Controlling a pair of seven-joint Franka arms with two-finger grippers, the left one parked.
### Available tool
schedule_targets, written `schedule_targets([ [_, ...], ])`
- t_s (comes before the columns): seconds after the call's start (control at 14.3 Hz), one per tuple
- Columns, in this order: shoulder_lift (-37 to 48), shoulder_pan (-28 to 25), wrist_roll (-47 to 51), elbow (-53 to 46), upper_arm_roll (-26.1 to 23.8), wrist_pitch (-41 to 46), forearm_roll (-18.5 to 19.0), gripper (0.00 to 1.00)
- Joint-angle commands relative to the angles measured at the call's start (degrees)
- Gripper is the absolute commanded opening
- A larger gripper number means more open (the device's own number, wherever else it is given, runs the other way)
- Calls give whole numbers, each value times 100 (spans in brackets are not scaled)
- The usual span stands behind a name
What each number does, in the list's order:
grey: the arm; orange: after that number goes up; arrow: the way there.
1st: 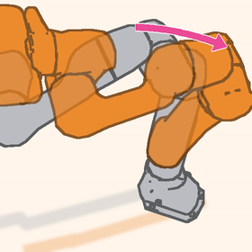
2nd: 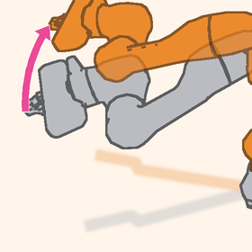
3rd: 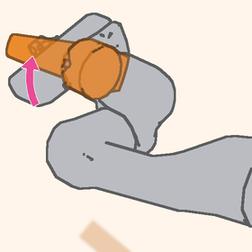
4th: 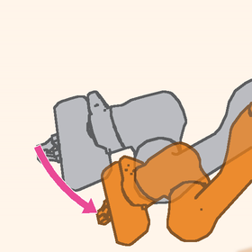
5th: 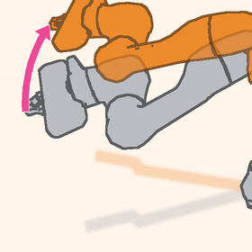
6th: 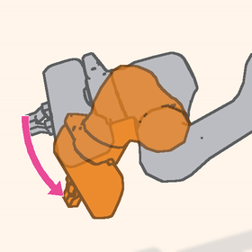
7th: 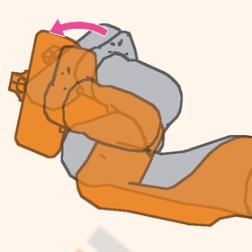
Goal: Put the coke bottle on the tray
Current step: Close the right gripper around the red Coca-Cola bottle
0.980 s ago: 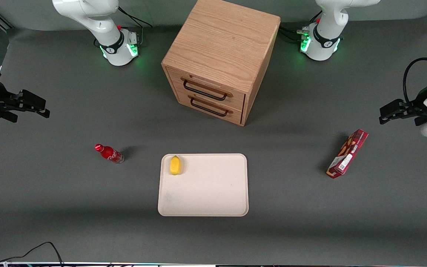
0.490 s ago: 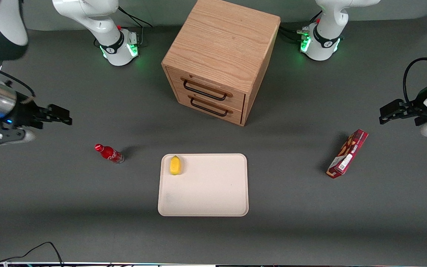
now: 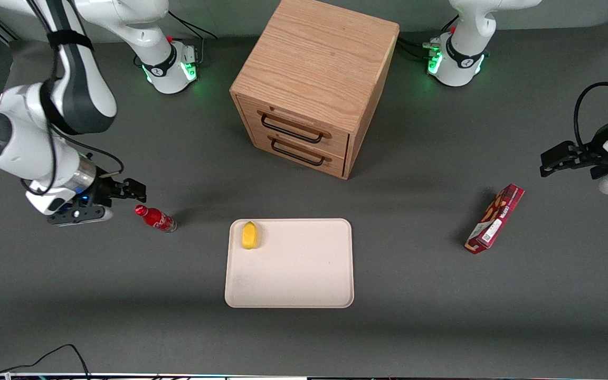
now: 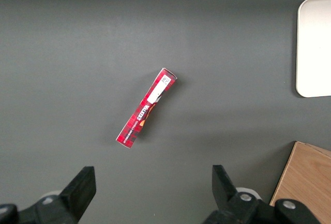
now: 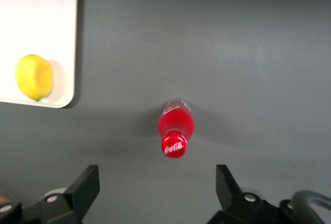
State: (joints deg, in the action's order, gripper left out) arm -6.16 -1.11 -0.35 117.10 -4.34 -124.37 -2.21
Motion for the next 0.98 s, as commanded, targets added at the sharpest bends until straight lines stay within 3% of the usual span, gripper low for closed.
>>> schedule_targets([
  [0.0, 300, 40, -36, 673, -23, -605, 176, 100],
  [0.56, 62, 102, -185, 902, -23, -1282, 256, 98],
  [0.91, 27, 128, -203, 1095, -23, -1571, 265, 88],
])
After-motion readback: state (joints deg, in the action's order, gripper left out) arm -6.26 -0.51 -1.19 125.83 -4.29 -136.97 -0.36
